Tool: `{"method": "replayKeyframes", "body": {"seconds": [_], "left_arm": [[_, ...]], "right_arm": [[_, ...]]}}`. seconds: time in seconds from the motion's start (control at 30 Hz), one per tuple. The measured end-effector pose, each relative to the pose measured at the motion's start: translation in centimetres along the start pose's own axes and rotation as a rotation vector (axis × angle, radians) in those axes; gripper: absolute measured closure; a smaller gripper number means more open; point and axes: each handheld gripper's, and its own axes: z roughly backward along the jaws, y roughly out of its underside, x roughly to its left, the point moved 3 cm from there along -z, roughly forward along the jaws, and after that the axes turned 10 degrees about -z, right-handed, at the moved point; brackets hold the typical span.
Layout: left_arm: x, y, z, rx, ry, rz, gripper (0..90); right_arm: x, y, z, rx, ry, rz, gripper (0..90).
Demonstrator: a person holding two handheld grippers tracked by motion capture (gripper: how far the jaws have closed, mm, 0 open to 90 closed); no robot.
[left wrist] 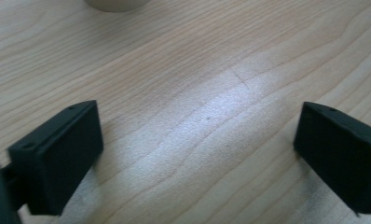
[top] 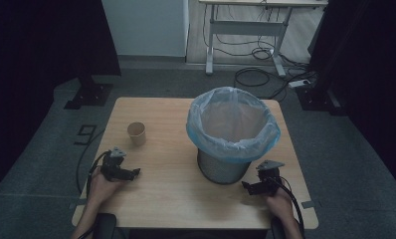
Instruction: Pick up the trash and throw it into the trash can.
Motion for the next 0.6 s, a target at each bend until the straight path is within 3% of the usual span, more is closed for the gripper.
{"method": "replayKeyframes", "body": {"seconds": [0.17,0.6], "left_arm": [[0.7,-0.2,0.1,-0.006,0.018,0.054,2.4],[2.3,-2.3,0.1,-0.03,-0.005,0.052,0.2]], "right_arm": [[0.0,0.0,0.0,0.0,0.002,-0.001,0.0],[0.0,0.0,0.0,-0.001,0.004,-0.003,0.0]]}}
